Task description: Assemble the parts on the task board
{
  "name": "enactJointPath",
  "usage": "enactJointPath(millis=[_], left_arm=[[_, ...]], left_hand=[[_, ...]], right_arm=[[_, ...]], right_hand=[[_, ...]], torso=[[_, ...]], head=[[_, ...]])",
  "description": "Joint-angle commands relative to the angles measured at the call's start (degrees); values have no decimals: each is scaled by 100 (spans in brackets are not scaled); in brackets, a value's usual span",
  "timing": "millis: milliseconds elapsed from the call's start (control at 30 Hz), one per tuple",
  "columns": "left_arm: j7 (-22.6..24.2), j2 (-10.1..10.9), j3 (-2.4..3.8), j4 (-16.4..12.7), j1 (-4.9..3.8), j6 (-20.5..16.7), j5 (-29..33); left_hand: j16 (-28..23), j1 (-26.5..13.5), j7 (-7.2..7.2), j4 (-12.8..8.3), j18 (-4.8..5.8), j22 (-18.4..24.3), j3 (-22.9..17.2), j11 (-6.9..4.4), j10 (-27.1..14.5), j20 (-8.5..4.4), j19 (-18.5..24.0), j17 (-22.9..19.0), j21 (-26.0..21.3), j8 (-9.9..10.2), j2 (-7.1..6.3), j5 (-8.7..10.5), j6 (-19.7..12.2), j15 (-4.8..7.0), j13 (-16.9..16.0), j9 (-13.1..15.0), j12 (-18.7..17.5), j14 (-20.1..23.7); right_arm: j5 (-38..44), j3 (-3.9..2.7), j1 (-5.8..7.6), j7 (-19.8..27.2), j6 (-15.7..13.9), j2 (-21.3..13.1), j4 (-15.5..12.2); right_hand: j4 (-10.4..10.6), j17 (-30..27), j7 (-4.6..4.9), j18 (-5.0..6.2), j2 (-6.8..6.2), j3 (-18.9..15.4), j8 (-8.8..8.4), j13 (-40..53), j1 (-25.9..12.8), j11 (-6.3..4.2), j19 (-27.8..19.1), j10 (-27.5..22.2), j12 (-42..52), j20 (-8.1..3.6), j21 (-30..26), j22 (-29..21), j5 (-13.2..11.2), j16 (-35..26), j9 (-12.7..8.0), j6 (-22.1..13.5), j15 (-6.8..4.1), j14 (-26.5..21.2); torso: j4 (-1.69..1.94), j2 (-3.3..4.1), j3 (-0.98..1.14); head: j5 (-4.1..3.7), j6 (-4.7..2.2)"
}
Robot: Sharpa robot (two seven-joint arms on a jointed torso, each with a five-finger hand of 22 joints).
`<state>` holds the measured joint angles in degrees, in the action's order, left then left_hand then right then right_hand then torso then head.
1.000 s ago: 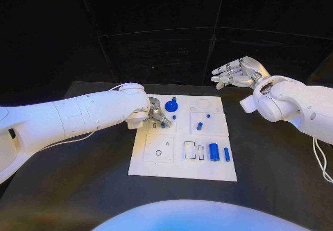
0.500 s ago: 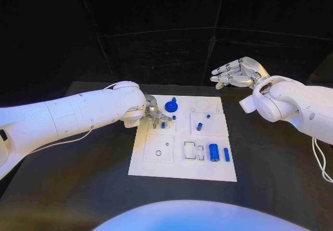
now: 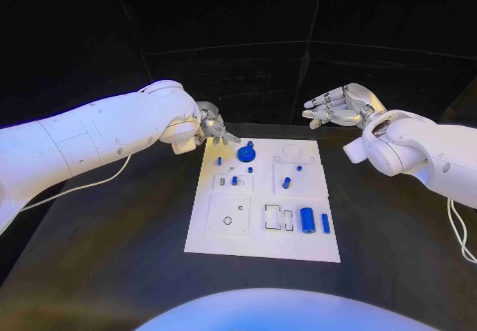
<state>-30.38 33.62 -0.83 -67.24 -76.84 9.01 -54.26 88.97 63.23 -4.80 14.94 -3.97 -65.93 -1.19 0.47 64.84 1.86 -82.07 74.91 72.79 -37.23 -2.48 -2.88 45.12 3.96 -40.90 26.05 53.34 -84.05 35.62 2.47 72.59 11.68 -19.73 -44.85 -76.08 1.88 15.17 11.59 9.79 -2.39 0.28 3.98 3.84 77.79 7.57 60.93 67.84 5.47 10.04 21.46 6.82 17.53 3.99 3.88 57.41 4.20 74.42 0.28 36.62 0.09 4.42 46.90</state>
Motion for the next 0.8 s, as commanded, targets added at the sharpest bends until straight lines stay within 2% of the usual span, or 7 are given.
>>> enactJointPath(millis=[33,167,333,567,633,733,800], left_arm=[[22,-168,2,364,-27,671,132],[-108,-371,-17,763,-30,988,-72],[-131,-582,-47,1196,22,1131,-216],[-91,-800,-59,1649,133,1275,-306],[-77,-849,-60,1736,160,1323,-342],[-56,-912,-61,1840,198,1359,-428],[-47,-948,-62,1905,220,1372,-471]], left_hand=[[14,10,16,60,-92,-46,108,-15,85,53,-7,1358,8,-28,66,-5,138,-37,-67,-34,106,-556],[21,-43,28,130,-94,-57,203,-25,107,54,-17,1369,14,-38,103,2,186,-29,-86,-65,153,-559],[33,-64,44,150,-87,-101,284,-37,129,50,-34,1389,43,-64,129,3,239,-21,-119,-81,204,-565],[50,-76,72,153,-71,-185,381,-60,169,37,-67,1419,103,-123,193,4,316,-4,-172,-82,281,-572],[53,-76,75,153,-70,-191,389,-62,173,36,-69,1423,107,-130,201,4,323,-2,-176,-81,288,-573],[55,-77,82,153,-69,-198,410,-68,180,32,-72,1427,112,-146,216,5,340,3,-183,-79,301,-574],[56,-77,83,152,-68,-203,414,-69,182,31,-74,1428,116,-148,218,5,342,3,-187,-78,305,-575]], right_arm=[[-31,-5,12,66,1,28,6],[-32,-5,11,67,6,47,18],[-32,-5,11,69,9,63,26],[-32,-5,11,66,4,69,27],[-32,-5,11,64,1,72,28],[-32,-5,11,66,-9,76,27],[-33,-5,10,67,-15,78,27]], right_hand=[[-1,-10,-4,64,12,-41,-17,-9,-66,3,13,-24,-23,32,-38,-11,51,-32,-1,-48,11,-30],[-1,-11,-5,65,16,-43,-16,-8,-70,3,17,-27,-18,34,-46,-16,72,-30,-1,-48,11,-31],[-3,-12,-6,67,21,-42,-14,-8,-68,2,21,-29,-14,35,-53,-20,91,-29,0,-48,10,-31],[-8,-14,-7,69,29,-39,-13,-9,-64,1,29,-34,-9,35,-63,-27,121,-27,1,-50,9,-31],[-13,-15,-7,70,32,-37,-12,-9,-59,0,33,-37,-6,35,-69,-30,137,-26,1,-51,8,-31],[-17,-15,-8,70,32,-36,-13,-9,-55,0,35,-38,-5,35,-71,-32,143,-26,1,-52,7,-31],[-22,-16,-8,70,31,-35,-13,-9,-49,0,37,-41,-4,35,-74,-34,150,-26,1,-53,7,-32]], torso=[[-19,10,-4],[-26,24,-14],[-31,35,-21],[-33,37,-23],[-34,28,-22],[-41,30,-18],[-33,25,-13]], head=[[41,-12],[49,-24],[82,-25],[105,-8],[111,14],[128,9],[135,10]])
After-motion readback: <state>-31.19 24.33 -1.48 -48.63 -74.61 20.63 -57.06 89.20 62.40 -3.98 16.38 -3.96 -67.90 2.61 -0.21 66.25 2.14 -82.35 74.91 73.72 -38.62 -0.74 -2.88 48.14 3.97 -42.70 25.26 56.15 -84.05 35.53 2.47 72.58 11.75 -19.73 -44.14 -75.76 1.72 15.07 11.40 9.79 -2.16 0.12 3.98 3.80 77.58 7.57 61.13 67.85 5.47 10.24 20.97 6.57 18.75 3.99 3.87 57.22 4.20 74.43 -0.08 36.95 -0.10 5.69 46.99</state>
